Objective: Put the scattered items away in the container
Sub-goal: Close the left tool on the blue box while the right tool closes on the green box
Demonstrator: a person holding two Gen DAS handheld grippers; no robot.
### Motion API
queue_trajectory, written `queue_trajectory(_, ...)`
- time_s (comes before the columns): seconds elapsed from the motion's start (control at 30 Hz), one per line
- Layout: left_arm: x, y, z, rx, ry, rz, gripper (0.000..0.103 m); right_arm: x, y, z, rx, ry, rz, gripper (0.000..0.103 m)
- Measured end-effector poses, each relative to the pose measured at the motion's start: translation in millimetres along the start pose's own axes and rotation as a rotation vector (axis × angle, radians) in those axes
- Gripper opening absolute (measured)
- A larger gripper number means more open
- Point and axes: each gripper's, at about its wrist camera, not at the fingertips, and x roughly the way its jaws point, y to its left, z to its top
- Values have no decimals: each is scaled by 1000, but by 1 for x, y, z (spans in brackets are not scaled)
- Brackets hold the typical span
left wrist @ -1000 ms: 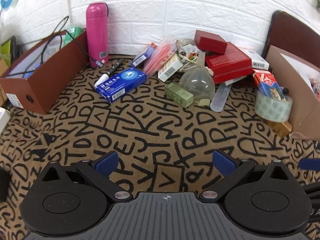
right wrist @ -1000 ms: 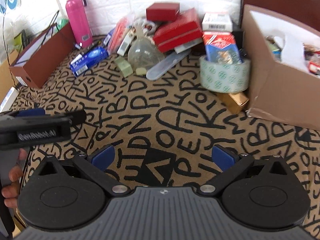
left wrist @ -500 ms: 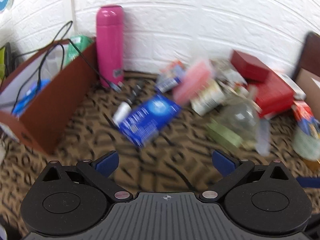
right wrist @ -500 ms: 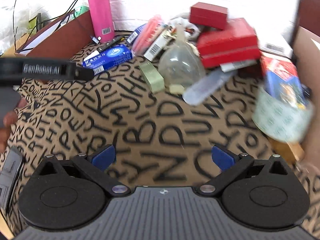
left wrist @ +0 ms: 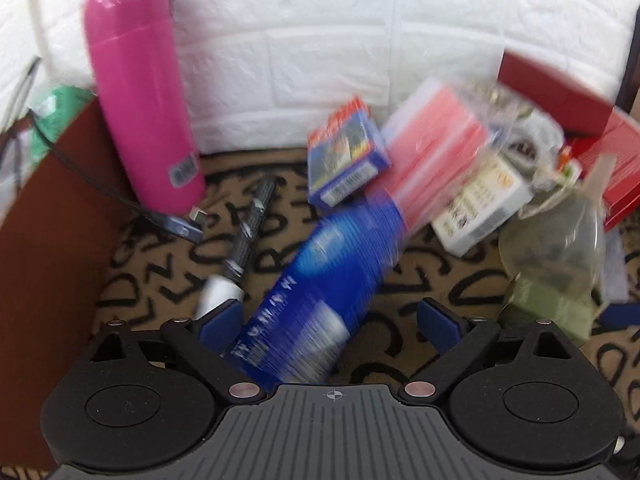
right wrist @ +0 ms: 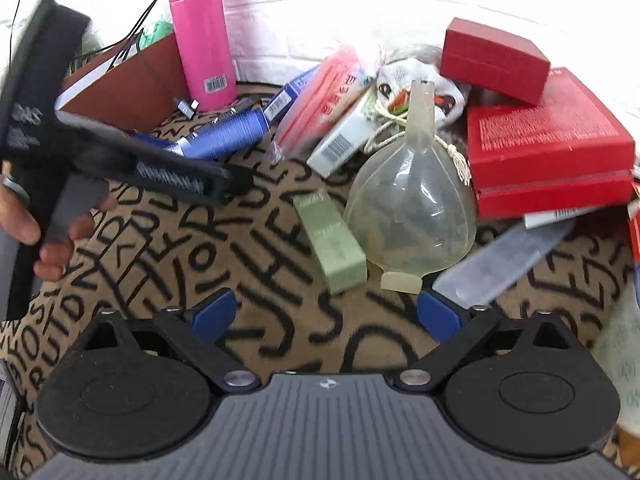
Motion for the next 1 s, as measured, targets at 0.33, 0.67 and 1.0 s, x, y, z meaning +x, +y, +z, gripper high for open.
queue_trajectory(0.33, -14, -14, -4, 17, -25, -41, 58, -4, -2, 2, 37, -28, 67, 32)
queue_trajectory(0.67, -67, -67, -66, 55, 14, -131, 58, -62, 8, -53, 52, 46, 86, 25)
queue_trajectory(1.0, -139, -135, -161, 149, 12, -179, 77, -157, 0, -157, 84, 107, 89, 37)
